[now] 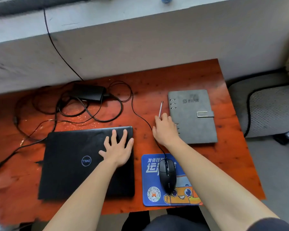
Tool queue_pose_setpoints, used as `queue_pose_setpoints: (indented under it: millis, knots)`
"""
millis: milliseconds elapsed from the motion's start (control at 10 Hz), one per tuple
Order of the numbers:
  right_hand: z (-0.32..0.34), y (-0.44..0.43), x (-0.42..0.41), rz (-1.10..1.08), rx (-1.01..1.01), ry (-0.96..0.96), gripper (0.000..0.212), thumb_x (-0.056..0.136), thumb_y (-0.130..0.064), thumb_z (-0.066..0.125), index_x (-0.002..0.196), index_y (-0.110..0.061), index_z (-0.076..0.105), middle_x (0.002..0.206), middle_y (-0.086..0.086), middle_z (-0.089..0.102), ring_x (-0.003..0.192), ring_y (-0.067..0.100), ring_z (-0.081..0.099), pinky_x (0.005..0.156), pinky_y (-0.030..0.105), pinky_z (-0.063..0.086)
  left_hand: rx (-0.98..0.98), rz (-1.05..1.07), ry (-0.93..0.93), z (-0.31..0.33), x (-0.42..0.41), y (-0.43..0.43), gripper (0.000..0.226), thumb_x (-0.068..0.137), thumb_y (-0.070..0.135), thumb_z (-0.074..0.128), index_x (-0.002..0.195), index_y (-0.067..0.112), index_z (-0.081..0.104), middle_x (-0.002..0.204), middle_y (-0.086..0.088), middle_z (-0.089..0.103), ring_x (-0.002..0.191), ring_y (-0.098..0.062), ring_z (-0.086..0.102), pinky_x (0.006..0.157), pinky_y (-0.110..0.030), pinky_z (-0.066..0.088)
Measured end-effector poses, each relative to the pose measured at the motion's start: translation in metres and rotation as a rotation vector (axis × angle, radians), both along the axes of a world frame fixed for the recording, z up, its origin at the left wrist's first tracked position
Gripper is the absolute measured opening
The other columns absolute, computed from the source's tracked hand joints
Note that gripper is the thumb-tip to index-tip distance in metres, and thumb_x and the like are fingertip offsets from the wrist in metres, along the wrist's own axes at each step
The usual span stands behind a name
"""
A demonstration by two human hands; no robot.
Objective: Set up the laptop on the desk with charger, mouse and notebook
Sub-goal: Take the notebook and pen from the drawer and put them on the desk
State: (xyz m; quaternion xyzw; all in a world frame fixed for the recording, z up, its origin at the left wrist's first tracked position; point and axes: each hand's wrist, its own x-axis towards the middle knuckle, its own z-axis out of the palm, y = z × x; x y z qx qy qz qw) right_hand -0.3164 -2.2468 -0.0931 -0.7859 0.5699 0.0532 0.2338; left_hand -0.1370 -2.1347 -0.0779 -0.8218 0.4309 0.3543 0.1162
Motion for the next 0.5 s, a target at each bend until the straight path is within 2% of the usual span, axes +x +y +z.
queue_pose_setpoints:
  millis: [100,200,300,400,500]
  knots:
    - [0.014,0.009,-0.006,-0.022,0.119,-0.058,0.062,0.101,-0.028,0.049,0.158,-0.017,0.029,0.141,0.018,0.040,0.128,0.038,0.045,0.105,0.047,0.043,0.023,-0.053,0.018,0.005,0.004,-0.002,0.069,0.086,0.081,0.009,0.148,0.056,-0.009,0.163,0.008,-0.023,0.150,-0.031,-0.015,0.111,-0.069,0.006]
    - [0.032,0.028,-0.022,-0.113,0.184,-0.159,0.067,0.100,-0.027,0.052,0.161,-0.020,0.026,0.155,0.018,0.031,0.140,0.038,0.039,0.113,0.048,0.039,0.078,-0.114,0.049,0.014,0.006,-0.005,0.076,0.087,0.081,0.015,0.152,0.049,-0.008,0.163,0.004,-0.024,0.150,-0.035,-0.014,0.112,-0.067,0.008]
    - [0.058,0.044,-0.043,-0.166,0.149,-0.186,0.067,0.099,-0.029,0.055,0.160,-0.017,0.028,0.156,0.013,0.033,0.141,0.033,0.041,0.113,0.042,0.039,0.014,-0.196,0.034,0.025,0.008,-0.001,0.073,0.096,0.067,0.027,0.157,0.037,0.001,0.165,-0.004,-0.018,0.150,-0.037,-0.007,0.115,-0.062,0.014]
    - [0.082,0.050,-0.057,-0.215,0.027,-0.262,0.067,0.099,-0.028,0.057,0.159,-0.016,0.030,0.153,0.010,0.037,0.140,0.030,0.043,0.112,0.037,0.035,-0.147,-0.361,-0.060,0.025,0.009,0.017,0.068,0.101,0.052,0.032,0.158,0.028,0.005,0.164,-0.011,-0.020,0.150,-0.035,-0.012,0.118,-0.059,0.016]
    - [0.111,0.057,-0.061,-0.235,-0.104,-0.395,0.070,0.098,-0.022,0.060,0.159,-0.013,0.029,0.154,0.010,0.037,0.142,0.027,0.041,0.116,0.038,0.033,-0.206,-0.519,-0.113,0.020,0.010,0.044,0.074,0.098,0.055,0.037,0.158,0.028,0.000,0.162,-0.012,-0.025,0.149,-0.038,-0.019,0.118,-0.060,0.012]
